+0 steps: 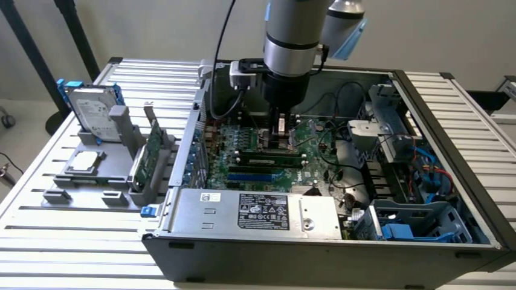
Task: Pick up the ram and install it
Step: 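Press down the ram until it locks into place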
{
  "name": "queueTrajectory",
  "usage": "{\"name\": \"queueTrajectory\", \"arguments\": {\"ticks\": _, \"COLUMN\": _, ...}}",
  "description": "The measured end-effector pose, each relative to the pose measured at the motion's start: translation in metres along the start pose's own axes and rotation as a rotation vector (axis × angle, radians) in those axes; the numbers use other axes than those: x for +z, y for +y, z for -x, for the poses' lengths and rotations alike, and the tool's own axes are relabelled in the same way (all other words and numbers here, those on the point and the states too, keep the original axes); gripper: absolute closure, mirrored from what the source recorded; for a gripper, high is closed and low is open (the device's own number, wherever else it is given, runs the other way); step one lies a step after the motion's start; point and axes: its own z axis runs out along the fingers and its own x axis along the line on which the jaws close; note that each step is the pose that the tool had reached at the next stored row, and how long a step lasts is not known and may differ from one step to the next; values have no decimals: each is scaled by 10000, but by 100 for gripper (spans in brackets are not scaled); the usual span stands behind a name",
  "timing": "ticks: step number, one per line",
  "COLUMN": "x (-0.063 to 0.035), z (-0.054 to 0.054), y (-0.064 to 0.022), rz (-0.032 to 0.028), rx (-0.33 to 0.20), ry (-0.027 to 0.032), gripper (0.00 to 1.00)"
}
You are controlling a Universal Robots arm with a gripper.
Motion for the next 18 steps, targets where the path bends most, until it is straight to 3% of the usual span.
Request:
{"name": "queueTrajectory", "arguments": {"ticks": 11, "x": -5, "z": -44, "y": 26, "rz": -8, "rx": -13, "ry": -35, "gripper": 89}}
{"name": "queueTrajectory", "arguments": {"ticks": 14, "x": 25, "z": -44, "y": 91, "rz": -37, "rx": -15, "ry": -34, "gripper": 89}}
{"name": "queueTrajectory", "arguments": {"ticks": 18, "x": 97, "z": -36, "y": 101, "rz": -115, "rx": -52, "ry": -36, "gripper": 89}}
